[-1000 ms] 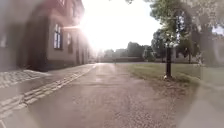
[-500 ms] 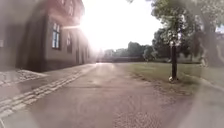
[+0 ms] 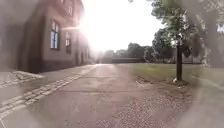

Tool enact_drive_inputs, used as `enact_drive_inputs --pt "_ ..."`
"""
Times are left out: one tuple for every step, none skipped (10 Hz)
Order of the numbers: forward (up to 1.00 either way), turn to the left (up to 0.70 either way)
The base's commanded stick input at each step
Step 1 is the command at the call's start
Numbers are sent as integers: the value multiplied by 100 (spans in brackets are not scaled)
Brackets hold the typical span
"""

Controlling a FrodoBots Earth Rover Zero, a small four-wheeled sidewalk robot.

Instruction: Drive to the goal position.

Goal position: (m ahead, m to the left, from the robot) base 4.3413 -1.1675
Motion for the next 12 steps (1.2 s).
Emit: enact_drive_inputs --pt "60 0" --pt "60 0" --pt "60 0" --pt "60 0" --pt "60 0" --pt "60 0" --pt "60 0" --pt "60 0" --pt "60 0" --pt "60 0" --pt "60 0" --pt "60 0"
